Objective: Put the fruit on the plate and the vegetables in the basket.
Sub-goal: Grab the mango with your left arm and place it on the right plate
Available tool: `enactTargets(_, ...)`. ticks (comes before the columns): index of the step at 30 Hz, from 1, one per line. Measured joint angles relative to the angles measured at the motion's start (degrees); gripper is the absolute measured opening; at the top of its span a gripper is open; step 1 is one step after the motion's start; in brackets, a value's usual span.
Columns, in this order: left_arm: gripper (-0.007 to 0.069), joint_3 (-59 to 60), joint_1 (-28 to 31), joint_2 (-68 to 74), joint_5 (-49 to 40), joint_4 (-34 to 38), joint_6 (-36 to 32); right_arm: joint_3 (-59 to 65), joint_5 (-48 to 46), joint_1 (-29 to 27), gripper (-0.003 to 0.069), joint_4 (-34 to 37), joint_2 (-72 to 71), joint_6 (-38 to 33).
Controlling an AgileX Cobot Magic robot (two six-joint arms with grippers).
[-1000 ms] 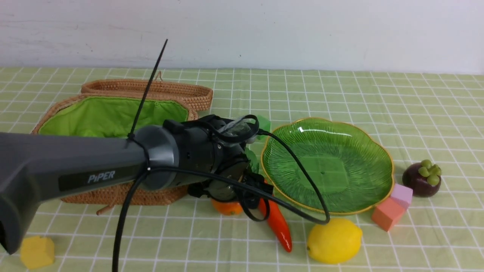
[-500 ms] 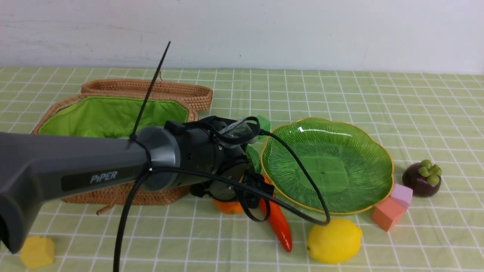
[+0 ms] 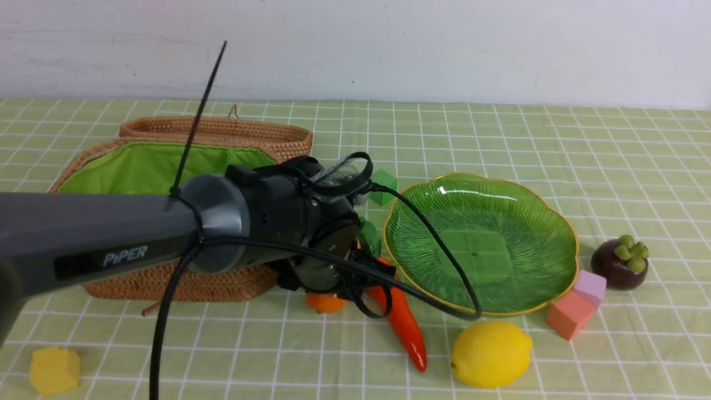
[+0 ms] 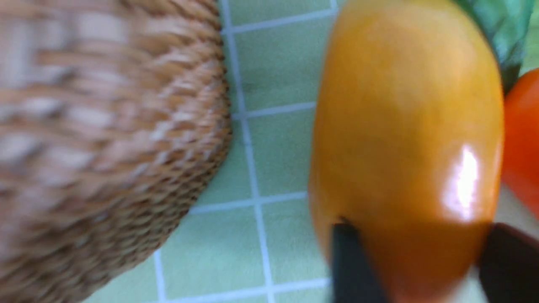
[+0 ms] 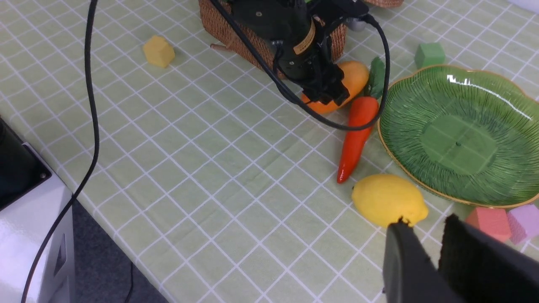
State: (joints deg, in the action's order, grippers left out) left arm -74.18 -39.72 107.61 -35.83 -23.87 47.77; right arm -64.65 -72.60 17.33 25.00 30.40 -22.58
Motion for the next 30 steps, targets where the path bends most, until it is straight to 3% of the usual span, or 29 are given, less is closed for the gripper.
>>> enactTargets(1, 0.0169, 0.0, 0.0, -0.5, -0.3, 0.3, -0.2, 0.0, 0.0, 0.0, 0.0145, 0.0, 0.0, 0.0)
enactTargets(3, 0.0027, 0.0, 0.0, -1.2, -1.3, 1.4, -1.4, 0.0, 0.0, 0.0, 0.0145, 0.0, 0.0, 0.0)
enactTargets(4, -0.0005, 0.0, 0.0, -1.4, -2.0, 2.5, -2.3, 0.0, 0.0, 0.0, 0.0145, 0.0, 0.0, 0.0)
enactTargets(14, -0.0003, 0.0, 0.0, -1.7, -3.0, 8.0, -11.0, 0.0, 0.0, 0.0, 0.0145, 0.0, 0.0, -1.3)
enactTargets(18, 0.0105, -0.5, 0.0, -1.7, -3.1, 8.5, -11.4, 0.0, 0.0, 0.0, 0.0146, 0.0, 0.0, -1.3)
enactTargets(25, 0.0444, -9.0, 0.0, -1.7, -8.5, 11.2, -10.7, 0.0, 0.0, 0.0, 0.0149, 0.0, 0.0, -1.3)
enactTargets(30, 0.0531, -16.2, 0.0, 0.9, -13.2, 11.0, -10.3, 0.0, 0.0, 0.0, 0.0150, 0.0, 0.0, -1.4)
